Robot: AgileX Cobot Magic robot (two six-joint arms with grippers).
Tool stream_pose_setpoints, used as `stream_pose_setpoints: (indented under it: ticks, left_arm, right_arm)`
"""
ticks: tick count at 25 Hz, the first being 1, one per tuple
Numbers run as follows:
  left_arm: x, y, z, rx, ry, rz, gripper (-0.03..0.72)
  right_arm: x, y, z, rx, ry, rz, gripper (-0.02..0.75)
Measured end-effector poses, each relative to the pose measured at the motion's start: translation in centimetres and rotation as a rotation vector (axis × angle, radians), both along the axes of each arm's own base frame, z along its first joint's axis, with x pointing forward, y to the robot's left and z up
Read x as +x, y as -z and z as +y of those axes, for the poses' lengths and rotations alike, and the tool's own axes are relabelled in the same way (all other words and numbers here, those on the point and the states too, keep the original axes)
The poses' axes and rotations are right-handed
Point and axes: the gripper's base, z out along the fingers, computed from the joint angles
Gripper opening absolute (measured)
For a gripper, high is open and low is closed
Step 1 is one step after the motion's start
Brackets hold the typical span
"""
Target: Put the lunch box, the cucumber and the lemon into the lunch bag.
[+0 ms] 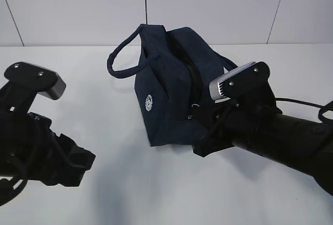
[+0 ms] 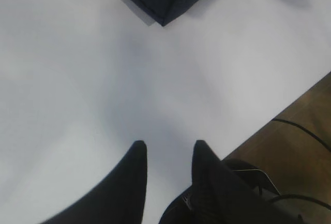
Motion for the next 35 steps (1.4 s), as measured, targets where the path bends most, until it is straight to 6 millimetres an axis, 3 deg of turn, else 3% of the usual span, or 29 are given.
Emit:
stream_pose_setpoints:
  ticks: [11, 21, 35]
  left_arm:
    - [2.2, 1.8, -1.4, -0.032, -0.013, -0.087, 0.247]
    - [3.6, 2.0, -2.3, -0.107, -0.028, -0.209, 0.291]
    - [7.3, 2.8, -5.5, -0.1, 0.018, -0.273, 0.326]
  right_arm:
    - [1.2, -4.0, 0.8, -0.032, -0.033, -0.066, 0.0]
    - [3.5, -7.8, 2.1, -0.046, -0.042, -0.107, 0.0]
    - [4.2, -9.0, 2.4, 0.023, 0.012, -0.033, 0.0]
